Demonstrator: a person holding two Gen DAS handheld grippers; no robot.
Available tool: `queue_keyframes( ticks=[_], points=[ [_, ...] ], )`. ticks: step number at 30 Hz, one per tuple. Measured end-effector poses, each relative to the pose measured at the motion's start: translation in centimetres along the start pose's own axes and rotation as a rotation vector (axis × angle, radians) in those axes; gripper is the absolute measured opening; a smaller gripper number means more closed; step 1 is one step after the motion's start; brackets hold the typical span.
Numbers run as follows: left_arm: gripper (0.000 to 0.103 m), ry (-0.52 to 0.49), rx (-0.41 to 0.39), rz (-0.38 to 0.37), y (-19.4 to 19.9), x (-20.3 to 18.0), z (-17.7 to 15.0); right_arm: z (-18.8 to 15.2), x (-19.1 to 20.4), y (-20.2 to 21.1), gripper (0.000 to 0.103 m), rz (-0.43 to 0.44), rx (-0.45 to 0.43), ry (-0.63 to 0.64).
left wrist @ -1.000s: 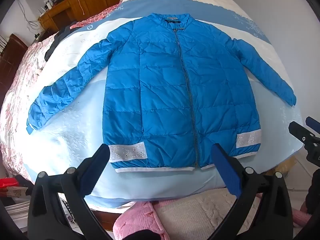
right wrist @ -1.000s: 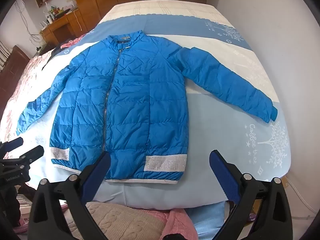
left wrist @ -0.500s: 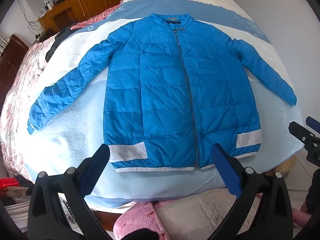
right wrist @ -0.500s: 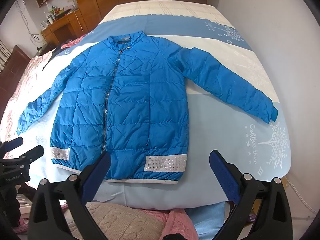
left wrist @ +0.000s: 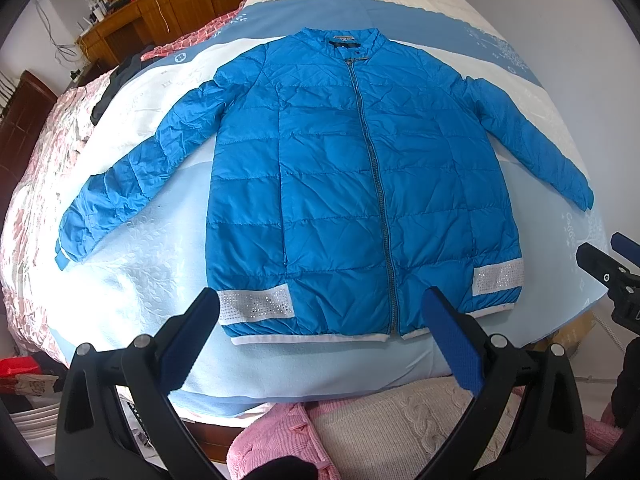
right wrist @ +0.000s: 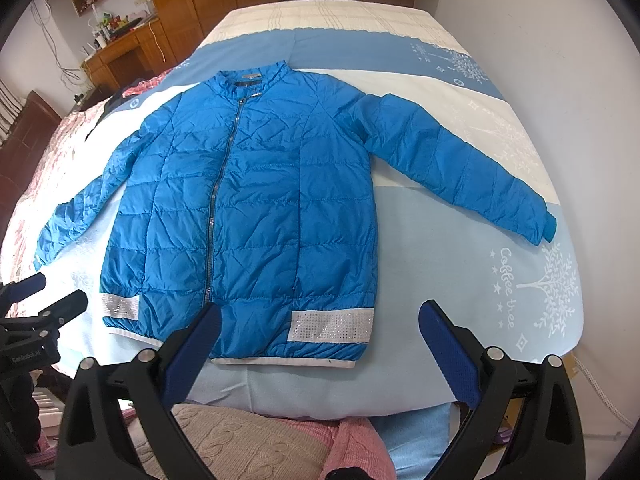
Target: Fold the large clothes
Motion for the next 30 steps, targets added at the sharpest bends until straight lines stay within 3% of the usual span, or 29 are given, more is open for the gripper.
queue_keyframes(
  ticks=[30],
  points=[
    [0.100,0.000,-0.005,0.006,0.01,-0.56,-0.23,0.00,0.12,-0.05,0.099,0.000,-0.002,0.000]
  ],
)
Point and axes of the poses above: each gripper's, at about its wrist camera, not at the fingertips, and y roughly against the way its jaws point, x to its left, z to its top, the point moved 3 cm from there along -y, roughly the way its jaws point, and after that the axes turned 14 degrees about z, right-handed, at the moved point
